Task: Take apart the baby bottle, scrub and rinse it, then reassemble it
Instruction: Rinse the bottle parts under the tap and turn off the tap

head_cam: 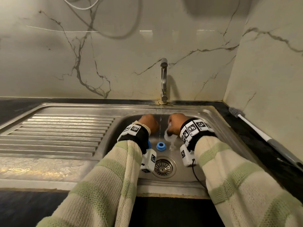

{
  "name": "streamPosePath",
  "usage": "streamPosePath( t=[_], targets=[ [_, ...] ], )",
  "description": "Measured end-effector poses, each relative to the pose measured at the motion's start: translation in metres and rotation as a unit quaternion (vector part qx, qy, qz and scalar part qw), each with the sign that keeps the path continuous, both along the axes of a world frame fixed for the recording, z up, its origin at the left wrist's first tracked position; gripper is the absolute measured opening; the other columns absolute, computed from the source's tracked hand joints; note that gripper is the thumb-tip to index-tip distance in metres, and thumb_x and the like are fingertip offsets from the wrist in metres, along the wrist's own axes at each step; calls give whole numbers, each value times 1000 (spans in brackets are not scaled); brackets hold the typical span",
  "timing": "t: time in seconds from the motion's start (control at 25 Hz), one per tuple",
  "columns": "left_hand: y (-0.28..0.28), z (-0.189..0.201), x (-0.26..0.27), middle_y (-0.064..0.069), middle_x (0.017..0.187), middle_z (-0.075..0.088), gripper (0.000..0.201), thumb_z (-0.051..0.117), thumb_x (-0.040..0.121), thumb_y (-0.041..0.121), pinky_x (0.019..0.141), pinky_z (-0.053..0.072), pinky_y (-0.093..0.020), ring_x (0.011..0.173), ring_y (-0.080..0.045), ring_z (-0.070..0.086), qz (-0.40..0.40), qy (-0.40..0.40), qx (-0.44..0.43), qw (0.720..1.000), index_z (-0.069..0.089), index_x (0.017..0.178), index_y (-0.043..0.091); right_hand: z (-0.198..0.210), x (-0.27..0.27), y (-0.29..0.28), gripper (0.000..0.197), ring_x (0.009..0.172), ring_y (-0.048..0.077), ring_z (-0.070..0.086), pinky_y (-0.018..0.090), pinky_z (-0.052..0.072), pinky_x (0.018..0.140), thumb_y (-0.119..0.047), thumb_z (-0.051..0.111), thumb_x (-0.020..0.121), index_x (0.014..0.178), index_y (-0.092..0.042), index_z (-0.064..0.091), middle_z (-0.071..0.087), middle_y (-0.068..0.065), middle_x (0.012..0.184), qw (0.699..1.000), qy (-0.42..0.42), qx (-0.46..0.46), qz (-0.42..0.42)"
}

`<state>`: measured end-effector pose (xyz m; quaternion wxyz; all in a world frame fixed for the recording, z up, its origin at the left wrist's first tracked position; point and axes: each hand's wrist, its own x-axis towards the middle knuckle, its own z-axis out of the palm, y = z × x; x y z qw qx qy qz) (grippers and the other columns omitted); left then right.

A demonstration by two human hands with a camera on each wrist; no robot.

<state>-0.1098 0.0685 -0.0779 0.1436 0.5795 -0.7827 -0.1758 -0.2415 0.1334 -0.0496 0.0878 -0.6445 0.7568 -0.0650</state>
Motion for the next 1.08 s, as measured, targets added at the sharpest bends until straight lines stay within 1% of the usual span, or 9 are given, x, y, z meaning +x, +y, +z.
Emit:
streamPosePath(
  t=[0.08, 0.16, 0.28, 0.4, 0.52, 0.6, 0.68, 0.92, 1.08],
  targets=[
    [0, 1, -2, -9, 110, 71, 26, 66, 91, 22, 89, 51, -31, 100, -24, 66, -64, -1, -2, 998, 70, 114, 11, 2, 1, 0, 49, 94, 25, 64, 33, 54, 80, -23, 84, 70, 111, -10, 62, 65, 8, 106, 999, -25, -21, 2],
    [5, 2, -2, -4, 122, 67, 49, 76, 84, 20, 95, 48, -29, 109, -20, 63, -140, 30, 20, 989, 61, 131, 16, 4, 0, 1, 51, 95, 26, 62, 30, 48, 72, -26, 82, 73, 114, -9, 58, 64, 9, 108, 998, -48, -41, 4],
    [11, 4, -2, -3, 131, 62, 73, 84, 75, 18, 104, 45, -37, 118, -22, 59, -168, 58, 58, 982, 50, 140, 18, 2, 0, 0, 41, 89, 26, 62, 32, 47, 68, -31, 77, 76, 105, -12, 56, 62, 9, 101, 995, -80, -59, -13],
    [14, 11, 0, -6, 131, 62, 71, 83, 76, 24, 100, 44, -34, 120, -24, 59, -135, 63, 34, 988, 51, 139, 17, 2, 3, -5, 25, 83, 22, 63, 37, 53, 76, -36, 66, 86, 97, -15, 59, 65, 5, 97, 980, -170, -100, -11],
    [18, 34, 14, -12, 121, 66, 56, 81, 77, 30, 86, 46, -31, 105, -24, 61, -66, 94, -21, 993, 58, 125, 12, 10, 18, -3, 41, 102, 24, 61, 30, 46, 84, -40, 64, 89, 121, -14, 59, 61, 2, 110, 953, -237, -192, 0],
    [14, 52, 32, -14, 127, 63, 68, 82, 76, 33, 90, 46, -33, 111, -28, 60, -12, 153, -57, 987, 53, 132, 11, 12, 27, 2, 36, 101, 25, 60, 30, 44, 84, -39, 61, 92, 118, -15, 61, 64, 5, 112, 939, -264, -219, -6],
    [3, 73, 69, -15, 134, 59, 78, 82, 77, 33, 98, 44, -34, 122, -31, 57, 44, 188, -92, 977, 44, 142, 13, 10, 49, -2, 28, 95, 24, 60, 31, 45, 83, -38, 62, 91, 106, -14, 65, 66, 7, 106, 961, -225, -159, 20],
    [-52, 112, 193, -15, 132, 59, 75, 85, 73, 33, 98, 49, -39, 120, -34, 57, 195, 30, -75, 977, 49, 135, 8, -20, 128, -39, 36, 101, 31, 64, 29, 46, 83, -39, 64, 88, 100, -6, 71, 70, 14, 105, 989, -100, -53, 90],
    [-86, 106, 254, -15, 114, 62, 57, 79, 82, 31, 80, 48, -34, 106, -33, 60, 217, -86, -44, 971, 57, 125, 2, -32, 133, -59, 35, 101, 32, 65, 30, 48, 81, -39, 64, 84, 99, -7, 72, 70, 15, 106, 995, -51, -42, 78]
  ],
)
